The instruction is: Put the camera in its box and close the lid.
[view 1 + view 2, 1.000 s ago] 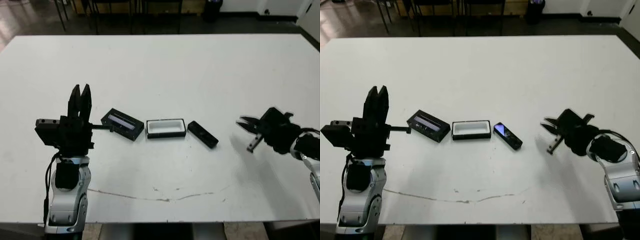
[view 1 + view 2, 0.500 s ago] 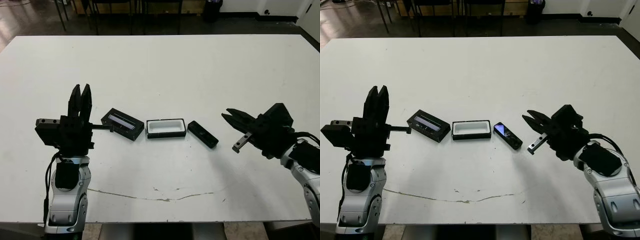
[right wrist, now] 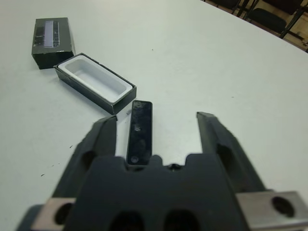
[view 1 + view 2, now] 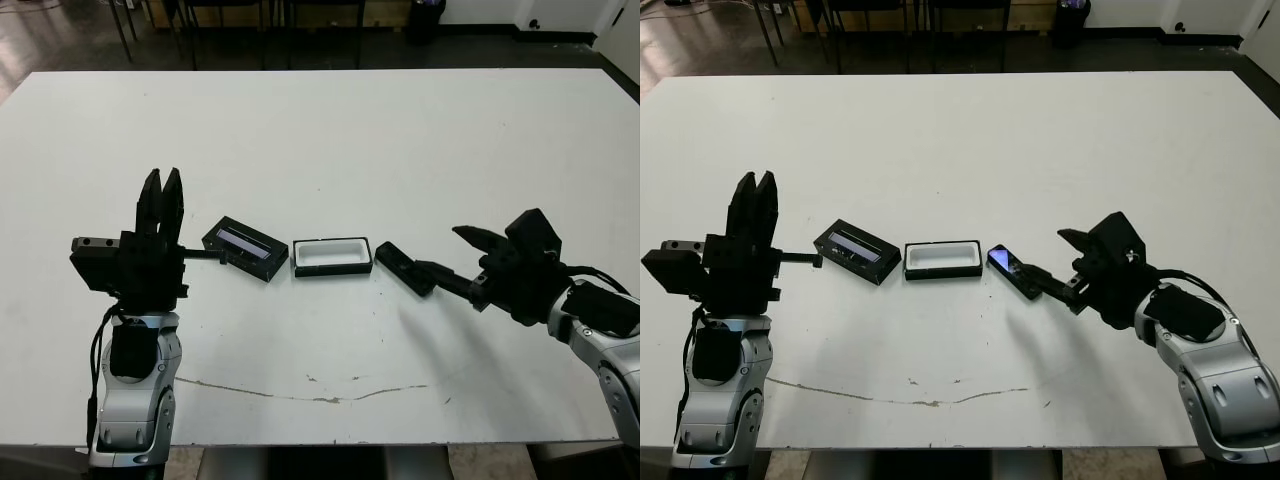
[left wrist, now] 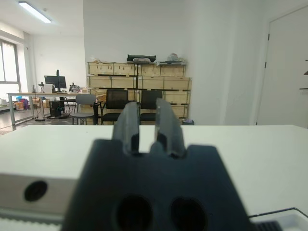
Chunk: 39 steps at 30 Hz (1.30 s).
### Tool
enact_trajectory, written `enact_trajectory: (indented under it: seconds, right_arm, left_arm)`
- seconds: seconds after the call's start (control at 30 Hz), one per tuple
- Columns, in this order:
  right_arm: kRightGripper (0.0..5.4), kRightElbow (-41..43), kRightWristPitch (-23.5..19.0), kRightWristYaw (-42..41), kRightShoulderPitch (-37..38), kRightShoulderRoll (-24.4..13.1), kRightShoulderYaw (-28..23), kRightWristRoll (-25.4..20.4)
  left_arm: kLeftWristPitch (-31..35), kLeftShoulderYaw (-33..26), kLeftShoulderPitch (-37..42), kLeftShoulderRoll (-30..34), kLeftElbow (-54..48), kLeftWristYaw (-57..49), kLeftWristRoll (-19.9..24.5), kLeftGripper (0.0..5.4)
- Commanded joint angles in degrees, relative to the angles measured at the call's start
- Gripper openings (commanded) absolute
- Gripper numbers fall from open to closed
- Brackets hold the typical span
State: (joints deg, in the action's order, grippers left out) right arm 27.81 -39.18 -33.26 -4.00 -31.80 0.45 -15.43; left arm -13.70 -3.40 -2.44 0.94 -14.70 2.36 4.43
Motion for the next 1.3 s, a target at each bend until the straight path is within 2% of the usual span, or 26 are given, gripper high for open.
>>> enact_trajectory:
  seconds: [0.03, 0.2, 0.47, 0.77, 1.03, 1.17, 1.3]
  right_arm:
    - [4.37, -1.37, -0.89, 0.05, -0.28, -0.59, 1.25, 0.36]
    - [5.38, -2.74, 0.37, -0.14, -0.32, -0.93, 2.69, 1.44]
    - [5.38, -6.17, 3.34, -0.38, 1.4, -0.21, 4.62, 2.66]
    - [5.38, -8.3, 2.14, 1.36, 3.12, 1.04, 6.76, 3.52]
    - [5.38, -9.75, 6.17, 3.48, 6.14, 4.25, 6.61, 3.75]
    - [4.78, -9.62, 7.56, 6.22, 8.36, 7.5, 5.9, 3.49]
    - [3.86, -10.12, 12.18, 9.85, 10.51, 11.0, 6.32, 5.2]
  left_arm:
    - [1.18, -0.29, -0.8, 0.34, 0.56, 0.25, 0.44, 0.0]
    - [1.47, -0.42, -1.01, 0.41, 0.38, -0.08, -0.21, 0.0]
    - [1.78, -0.43, -1.57, 0.32, -0.32, 0.1, 0.2, 0.0]
    - [1.64, -0.87, -1.71, 0.62, -0.13, 0.43, 0.45, 0.0]
    - [1.93, -0.72, -1.83, 0.65, -0.03, 0.62, 0.19, 0.0]
    - [1.63, -0.51, -1.78, 0.56, 0.64, 1.07, 0.38, 0.0]
    - [2.01, -0.33, -1.9, 0.26, 0.42, 0.68, 0.05, 0.0]
